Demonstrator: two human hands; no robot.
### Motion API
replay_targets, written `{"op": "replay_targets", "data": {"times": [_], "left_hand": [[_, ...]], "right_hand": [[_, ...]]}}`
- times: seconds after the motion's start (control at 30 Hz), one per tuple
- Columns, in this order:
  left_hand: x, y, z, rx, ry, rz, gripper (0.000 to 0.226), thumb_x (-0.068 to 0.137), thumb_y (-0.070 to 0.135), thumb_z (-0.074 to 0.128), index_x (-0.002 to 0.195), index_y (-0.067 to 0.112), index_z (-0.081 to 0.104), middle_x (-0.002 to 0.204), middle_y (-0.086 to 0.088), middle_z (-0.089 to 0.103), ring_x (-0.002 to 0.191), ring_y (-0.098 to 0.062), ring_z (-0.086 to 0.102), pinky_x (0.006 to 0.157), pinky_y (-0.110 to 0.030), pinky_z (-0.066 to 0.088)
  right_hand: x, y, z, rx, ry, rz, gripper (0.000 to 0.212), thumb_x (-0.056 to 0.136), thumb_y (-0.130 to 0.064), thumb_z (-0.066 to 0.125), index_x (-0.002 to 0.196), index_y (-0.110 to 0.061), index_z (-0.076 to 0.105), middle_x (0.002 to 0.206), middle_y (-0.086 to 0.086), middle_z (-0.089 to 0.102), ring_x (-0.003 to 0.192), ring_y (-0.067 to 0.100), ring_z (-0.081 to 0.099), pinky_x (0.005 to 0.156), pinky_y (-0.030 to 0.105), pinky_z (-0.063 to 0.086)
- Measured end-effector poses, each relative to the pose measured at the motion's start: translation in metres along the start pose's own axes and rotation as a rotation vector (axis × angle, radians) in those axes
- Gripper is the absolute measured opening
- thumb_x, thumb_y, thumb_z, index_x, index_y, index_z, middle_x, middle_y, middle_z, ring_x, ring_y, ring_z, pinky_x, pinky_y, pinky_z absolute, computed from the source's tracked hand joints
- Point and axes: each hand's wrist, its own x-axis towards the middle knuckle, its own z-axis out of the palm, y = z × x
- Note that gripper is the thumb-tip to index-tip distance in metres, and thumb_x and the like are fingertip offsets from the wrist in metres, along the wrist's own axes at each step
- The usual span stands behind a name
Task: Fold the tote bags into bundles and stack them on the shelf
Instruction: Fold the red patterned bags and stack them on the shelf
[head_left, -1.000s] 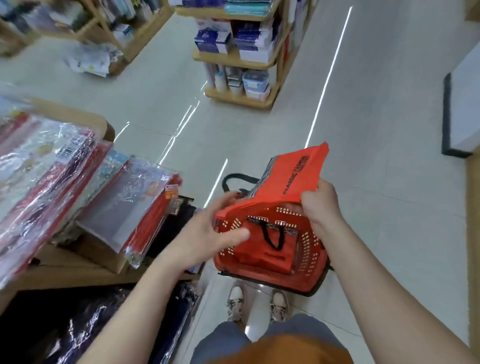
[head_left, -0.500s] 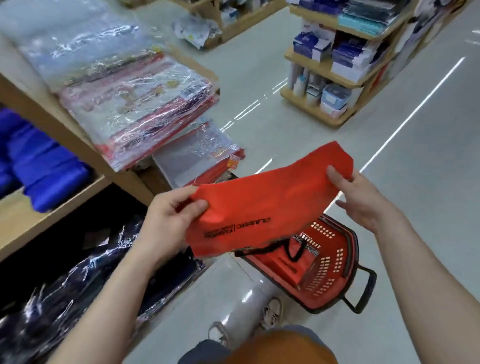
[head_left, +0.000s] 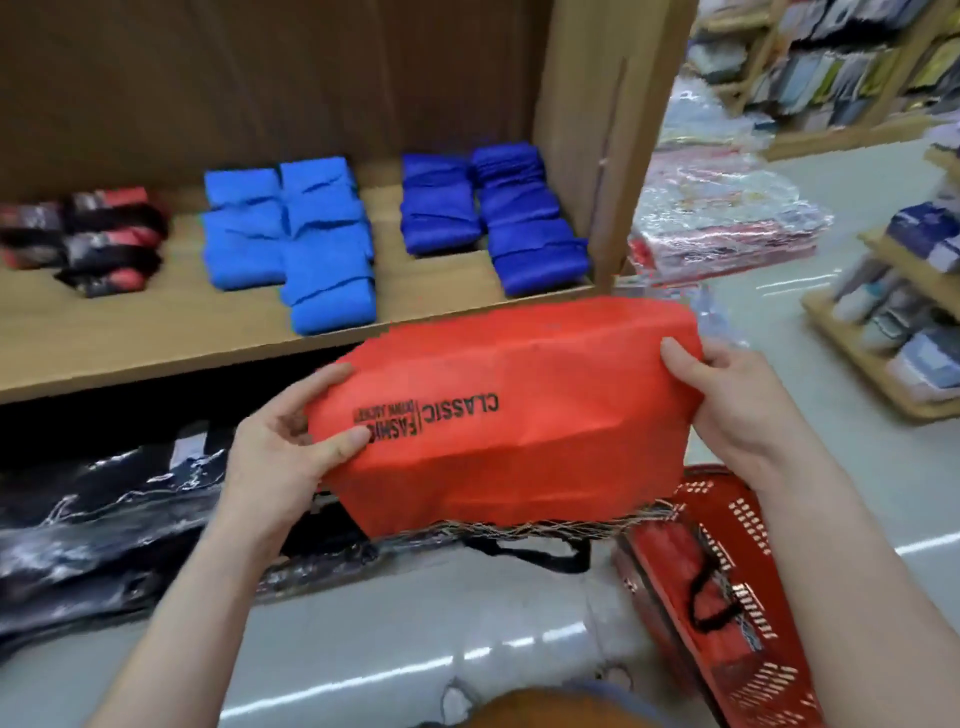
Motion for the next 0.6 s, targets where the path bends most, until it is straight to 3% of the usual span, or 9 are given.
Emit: {"op": "replay_targets", "data": {"times": [0.03,0.1,0.23,0.33,0.47,0.6], "left_hand": [[-0.004,0.0,-0.025,0.022,0.06,0.003,0.06,0.066,-0.007,0.075,0.113,0.029,0.065,0.093,0.01,0.075,0.076,-0.001,0.066,0.066,-0.022,0.056],[-0.012,0.003,-0.071,0.043,0.169,0.007,0.063,0.067,-0.013,0.074,0.114,0.029,0.064,0.086,0.013,0.075,0.072,0.0,0.065,0.063,-0.021,0.056],[-0.035,0.011,-0.151,0.077,0.327,-0.009,0.053,0.067,-0.013,0.075,0.103,0.024,0.066,0.075,0.009,0.074,0.066,-0.002,0.065,0.06,-0.016,0.055],[-0.05,0.018,-0.198,0.148,0.426,-0.042,0.041,0.067,-0.008,0.078,0.093,0.021,0.067,0.068,0.008,0.072,0.058,-0.005,0.062,0.051,-0.016,0.05],[-0.062,0.03,-0.245,0.297,0.599,-0.05,0.028,0.069,-0.002,0.081,0.081,0.017,0.065,0.062,0.006,0.068,0.055,-0.009,0.058,0.056,-0.023,0.049],[-0.067,0.047,-0.286,0.433,0.823,-0.006,0.028,0.07,0.007,0.083,0.075,0.024,0.062,0.061,0.009,0.062,0.06,-0.016,0.054,0.064,-0.033,0.044]], "right_hand": [[0.001,-0.006,0.025,-0.047,-0.059,0.004,0.013,0.083,-0.023,0.066,0.083,-0.01,0.067,0.068,-0.003,0.073,0.059,0.005,0.066,0.052,0.016,0.051],[0.004,-0.017,0.071,-0.195,-0.156,-0.033,0.014,0.094,-0.016,0.056,0.088,-0.009,0.067,0.067,-0.007,0.072,0.057,0.003,0.064,0.05,0.015,0.049],[0.013,-0.044,0.154,-0.5,-0.342,-0.243,0.005,0.085,-0.012,0.069,0.08,-0.012,0.068,0.059,-0.01,0.066,0.054,-0.002,0.055,0.055,0.012,0.044],[0.022,-0.063,0.213,-0.605,-0.48,-0.324,0.009,0.084,-0.015,0.074,0.077,-0.015,0.067,0.066,0.004,0.062,0.06,0.007,0.054,0.062,0.019,0.046],[0.038,-0.087,0.289,-0.592,-0.654,-0.304,0.022,0.091,-0.019,0.065,0.072,-0.018,0.056,0.051,-0.008,0.049,0.038,0.002,0.04,0.038,0.015,0.029],[0.046,-0.111,0.358,-0.487,-0.806,-0.325,0.019,0.097,-0.025,0.057,0.079,-0.018,0.057,0.073,0.001,0.054,0.053,0.013,0.068,0.039,0.016,0.042]]}}
